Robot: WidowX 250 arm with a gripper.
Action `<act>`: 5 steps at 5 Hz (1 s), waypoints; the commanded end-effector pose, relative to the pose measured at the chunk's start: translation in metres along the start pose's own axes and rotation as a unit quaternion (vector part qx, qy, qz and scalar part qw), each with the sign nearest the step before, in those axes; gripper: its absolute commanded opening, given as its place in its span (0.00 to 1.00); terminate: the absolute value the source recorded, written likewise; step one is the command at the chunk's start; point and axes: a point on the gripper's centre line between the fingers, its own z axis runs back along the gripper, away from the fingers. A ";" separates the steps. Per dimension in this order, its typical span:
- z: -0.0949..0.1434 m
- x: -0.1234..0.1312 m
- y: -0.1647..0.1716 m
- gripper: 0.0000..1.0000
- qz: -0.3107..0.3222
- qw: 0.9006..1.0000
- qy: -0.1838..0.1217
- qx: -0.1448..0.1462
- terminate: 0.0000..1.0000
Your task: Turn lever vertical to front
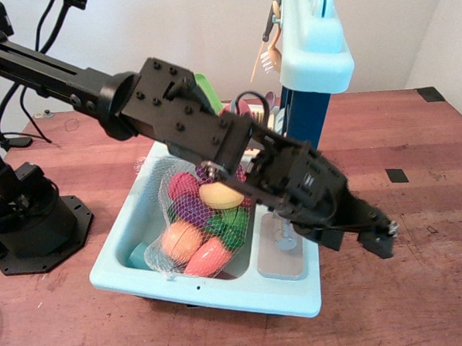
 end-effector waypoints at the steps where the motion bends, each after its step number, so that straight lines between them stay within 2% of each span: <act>1: 0.034 0.013 -0.009 1.00 0.019 0.999 -0.020 -0.040 0.00; 5: 0.046 0.002 0.007 1.00 0.029 0.998 -0.025 -0.052 0.00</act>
